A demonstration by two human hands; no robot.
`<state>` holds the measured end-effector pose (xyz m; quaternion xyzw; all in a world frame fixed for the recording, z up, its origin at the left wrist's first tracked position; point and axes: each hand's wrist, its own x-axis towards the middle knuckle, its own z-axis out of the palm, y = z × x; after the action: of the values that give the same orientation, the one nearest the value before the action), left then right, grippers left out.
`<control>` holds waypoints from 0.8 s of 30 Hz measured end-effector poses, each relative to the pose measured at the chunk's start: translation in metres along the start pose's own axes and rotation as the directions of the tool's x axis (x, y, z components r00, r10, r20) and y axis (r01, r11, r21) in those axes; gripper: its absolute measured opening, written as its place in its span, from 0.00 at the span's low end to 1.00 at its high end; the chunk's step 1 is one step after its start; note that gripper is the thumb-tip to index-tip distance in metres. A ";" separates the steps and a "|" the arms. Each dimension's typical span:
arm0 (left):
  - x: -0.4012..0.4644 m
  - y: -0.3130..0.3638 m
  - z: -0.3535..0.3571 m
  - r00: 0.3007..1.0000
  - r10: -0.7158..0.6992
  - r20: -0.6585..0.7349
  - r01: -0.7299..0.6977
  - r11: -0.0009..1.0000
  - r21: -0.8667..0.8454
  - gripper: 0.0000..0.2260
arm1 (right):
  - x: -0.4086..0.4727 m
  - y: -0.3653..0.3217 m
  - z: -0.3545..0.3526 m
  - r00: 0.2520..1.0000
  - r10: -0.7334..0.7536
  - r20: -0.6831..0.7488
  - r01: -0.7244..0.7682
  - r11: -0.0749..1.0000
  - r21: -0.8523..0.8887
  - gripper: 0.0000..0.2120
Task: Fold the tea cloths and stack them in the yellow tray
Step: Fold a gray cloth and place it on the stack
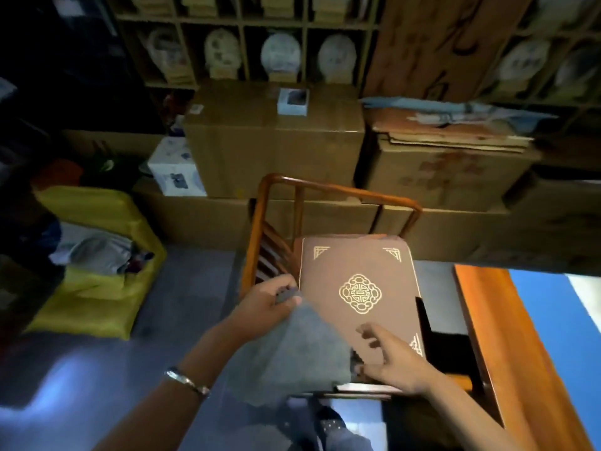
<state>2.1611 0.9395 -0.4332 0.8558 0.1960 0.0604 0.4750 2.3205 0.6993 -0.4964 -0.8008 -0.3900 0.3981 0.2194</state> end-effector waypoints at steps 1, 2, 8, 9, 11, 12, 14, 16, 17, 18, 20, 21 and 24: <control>0.001 0.008 0.003 0.998 0.001 0.058 -0.002 1.000 0.011 0.06 | -0.004 -0.006 0.007 0.999 -0.034 -0.016 0.035 0.999 0.023 0.37; 0.001 0.017 0.006 0.994 0.010 0.109 -0.014 0.999 0.034 0.06 | -0.006 -0.013 0.012 0.995 -0.089 -0.041 0.090 0.995 0.038 0.43; -0.008 0.074 0.022 0.915 0.227 0.334 -0.222 0.973 -0.054 0.08 | -0.019 -0.056 0.030 0.963 -0.196 -0.185 0.217 0.971 0.104 0.15; -0.006 0.080 0.023 0.914 0.236 0.330 -0.222 0.972 -0.080 0.07 | -0.025 -0.057 0.030 0.965 -0.179 -0.194 0.203 0.973 0.110 0.07; -0.002 0.093 0.024 0.913 0.245 0.326 -0.229 0.969 -0.088 0.05 | -0.043 -0.052 0.028 0.973 -0.124 -0.194 0.148 0.982 0.114 0.07; 0.001 0.100 0.026 0.913 0.249 0.323 -0.237 0.969 -0.075 0.05 | -0.053 -0.046 0.026 0.976 -0.090 -0.200 0.114 0.987 0.116 0.05; 0.007 0.113 0.030 0.904 0.286 0.318 -0.275 0.958 -0.081 0.06 | -0.075 -0.032 0.020 0.973 -0.020 -0.229 0.048 0.992 0.118 0.06; 0.014 0.129 0.039 0.886 0.333 0.322 -0.323 0.942 -0.088 0.06 | -0.103 -0.015 0.011 0.958 0.046 -0.284 -0.013 0.993 0.118 0.08; 0.017 0.137 0.046 0.878 0.348 0.327 -0.339 0.937 -0.086 0.05 | -0.119 -0.005 0.008 0.946 0.059 -0.318 -0.028 0.994 0.103 0.07; 0.020 0.146 0.055 0.868 0.370 0.332 -0.365 0.928 -0.079 0.05 | -0.136 0.002 0.004 0.932 0.083 -0.352 -0.056 0.995 0.085 0.07; 0.026 0.165 0.079 0.850 0.415 0.325 -0.427 0.904 -0.038 0.07 | -0.173 0.022 -0.002 0.889 0.142 -0.435 -0.125 0.990 0.069 0.10; 0.029 0.175 0.094 0.847 0.421 0.324 -0.438 0.899 -0.022 0.08 | -0.192 0.032 -0.004 0.861 0.170 -0.480 -0.156 0.985 0.069 0.11; 0.032 0.210 0.145 0.810 0.453 0.372 -0.455 0.886 -0.087 0.08 | -0.260 0.060 -0.006 0.748 0.278 -0.603 -0.243 0.960 0.141 0.13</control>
<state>2.2911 0.7389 -0.3382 0.8741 -0.1101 0.0033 0.4731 2.2542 0.4550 -0.4110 -0.9269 -0.1705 0.1514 0.2982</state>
